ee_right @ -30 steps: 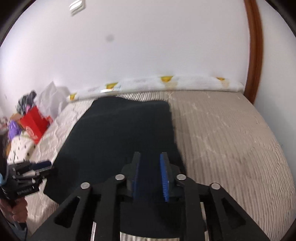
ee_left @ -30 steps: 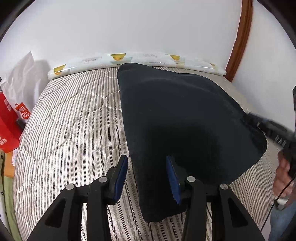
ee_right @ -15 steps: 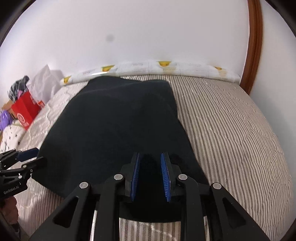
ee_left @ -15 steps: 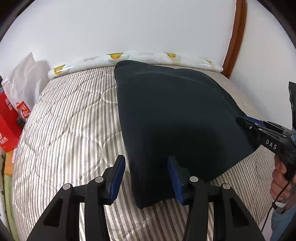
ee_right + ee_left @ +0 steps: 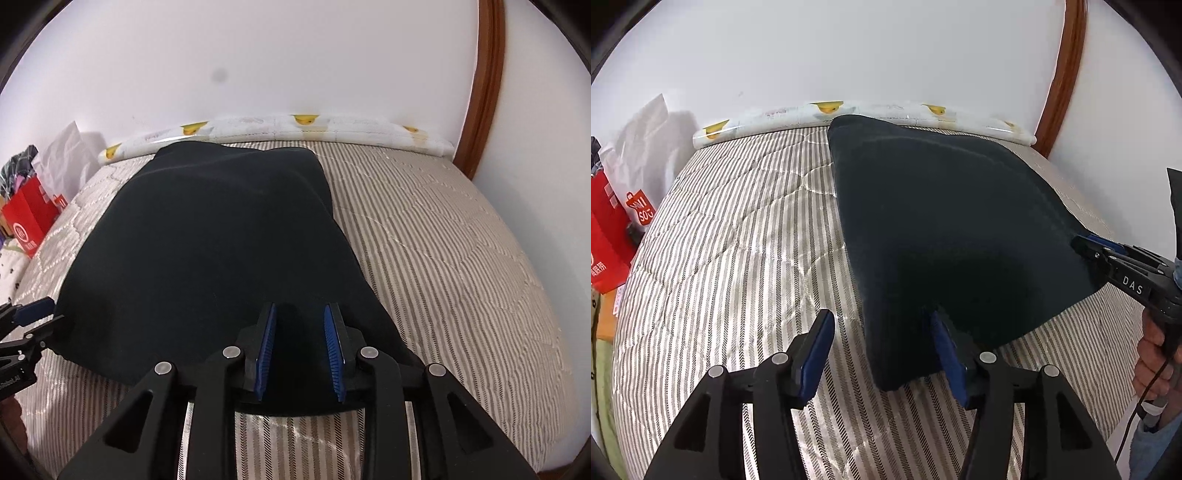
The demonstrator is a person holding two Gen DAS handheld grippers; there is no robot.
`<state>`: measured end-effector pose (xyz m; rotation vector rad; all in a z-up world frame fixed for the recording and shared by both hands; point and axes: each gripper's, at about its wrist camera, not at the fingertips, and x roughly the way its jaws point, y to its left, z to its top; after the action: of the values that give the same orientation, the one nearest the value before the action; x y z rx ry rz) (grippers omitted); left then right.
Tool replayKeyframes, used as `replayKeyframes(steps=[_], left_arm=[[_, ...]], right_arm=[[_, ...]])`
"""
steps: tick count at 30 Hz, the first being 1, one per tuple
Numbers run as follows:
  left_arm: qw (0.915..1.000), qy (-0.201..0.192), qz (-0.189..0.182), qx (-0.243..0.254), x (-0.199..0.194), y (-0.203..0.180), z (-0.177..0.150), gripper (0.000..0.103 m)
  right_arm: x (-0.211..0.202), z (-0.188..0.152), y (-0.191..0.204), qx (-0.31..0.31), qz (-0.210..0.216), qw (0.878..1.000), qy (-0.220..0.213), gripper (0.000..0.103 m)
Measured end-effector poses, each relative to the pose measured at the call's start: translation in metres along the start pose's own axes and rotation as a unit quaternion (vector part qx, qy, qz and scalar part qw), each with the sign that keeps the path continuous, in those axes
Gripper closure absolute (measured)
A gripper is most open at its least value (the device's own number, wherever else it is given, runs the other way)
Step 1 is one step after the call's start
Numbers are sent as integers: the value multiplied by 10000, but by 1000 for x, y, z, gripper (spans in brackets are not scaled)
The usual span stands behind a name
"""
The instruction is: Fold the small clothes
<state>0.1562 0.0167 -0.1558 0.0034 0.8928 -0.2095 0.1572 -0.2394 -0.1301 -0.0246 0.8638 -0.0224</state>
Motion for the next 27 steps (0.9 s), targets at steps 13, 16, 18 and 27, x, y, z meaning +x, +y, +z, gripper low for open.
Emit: replayKeyframes(steps=[13, 16, 18, 27], left_arm=[[10000, 1, 32, -38, -13, -1, -8, 50], [10000, -9, 65, -58, -19, -2, -10, 50], [9999, -42, 70, -77, -25, -3, -12, 50], [9993, -365, 40, -57, -74, -21, -16, 50]], right_arm=[[-16, -8, -4, 279, -185, 9993, 147, 73], [-22, -11, -6, 317, -192, 9991, 189, 73], [-28, -14, -6, 331, -220, 9990, 207, 72], [-83, -23, -7, 416, -302, 9987, -33, 57]])
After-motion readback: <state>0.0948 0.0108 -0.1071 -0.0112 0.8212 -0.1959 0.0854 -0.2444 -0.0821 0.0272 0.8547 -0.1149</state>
